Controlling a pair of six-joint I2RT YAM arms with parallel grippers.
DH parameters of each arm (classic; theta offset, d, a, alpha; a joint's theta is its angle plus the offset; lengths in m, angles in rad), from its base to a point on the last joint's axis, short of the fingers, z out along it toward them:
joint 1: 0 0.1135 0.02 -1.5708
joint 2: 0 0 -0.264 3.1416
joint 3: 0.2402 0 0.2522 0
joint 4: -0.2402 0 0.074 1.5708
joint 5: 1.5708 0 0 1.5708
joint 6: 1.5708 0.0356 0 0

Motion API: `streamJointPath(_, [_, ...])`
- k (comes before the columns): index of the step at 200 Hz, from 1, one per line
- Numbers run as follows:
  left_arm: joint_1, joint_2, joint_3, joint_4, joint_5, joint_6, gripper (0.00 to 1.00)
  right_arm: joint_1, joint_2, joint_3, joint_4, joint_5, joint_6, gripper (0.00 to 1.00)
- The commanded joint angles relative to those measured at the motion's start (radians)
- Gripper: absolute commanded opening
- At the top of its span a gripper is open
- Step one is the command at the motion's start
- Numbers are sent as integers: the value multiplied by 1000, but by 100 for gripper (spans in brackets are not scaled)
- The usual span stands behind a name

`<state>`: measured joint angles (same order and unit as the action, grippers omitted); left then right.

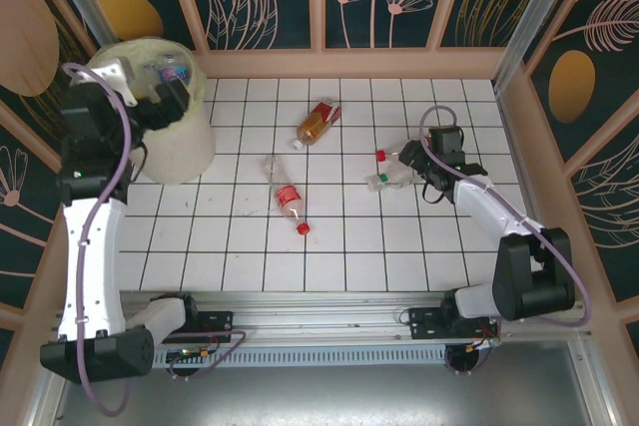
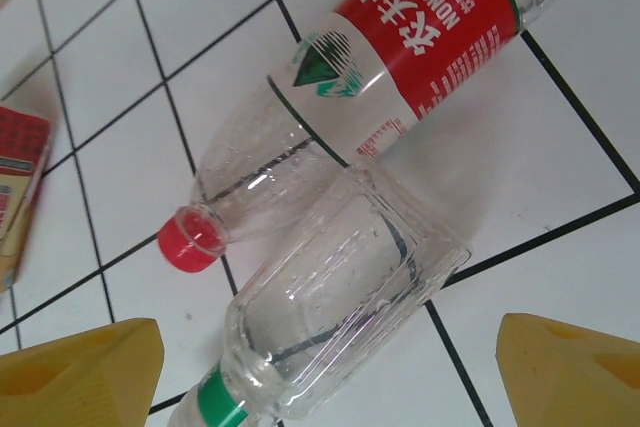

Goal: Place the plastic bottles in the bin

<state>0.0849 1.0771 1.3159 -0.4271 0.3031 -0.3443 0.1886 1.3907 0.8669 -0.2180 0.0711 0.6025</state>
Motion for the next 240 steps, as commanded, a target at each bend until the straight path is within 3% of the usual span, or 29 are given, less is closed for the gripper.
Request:
streamJointPath(1, [-47,-51,-118,134,171,-42,99,-6,37,43,-13,36,36,87])
streamJointPath(49, [-177,-169,-281,258,291,-70,99,-2,124,60,12,26,70,83])
streamJointPath(93, [-289,-184,-372,333,307,-101,99,18,209,103,11,42,83,82])
streamJointPath(165, [-586,-55,-428,427,160,-110,99,31,319,148,34,39,72,75])
streamJointPath(240, [-771,101,-469,508,42,-128,99,39,393,199,55,40,2,79])
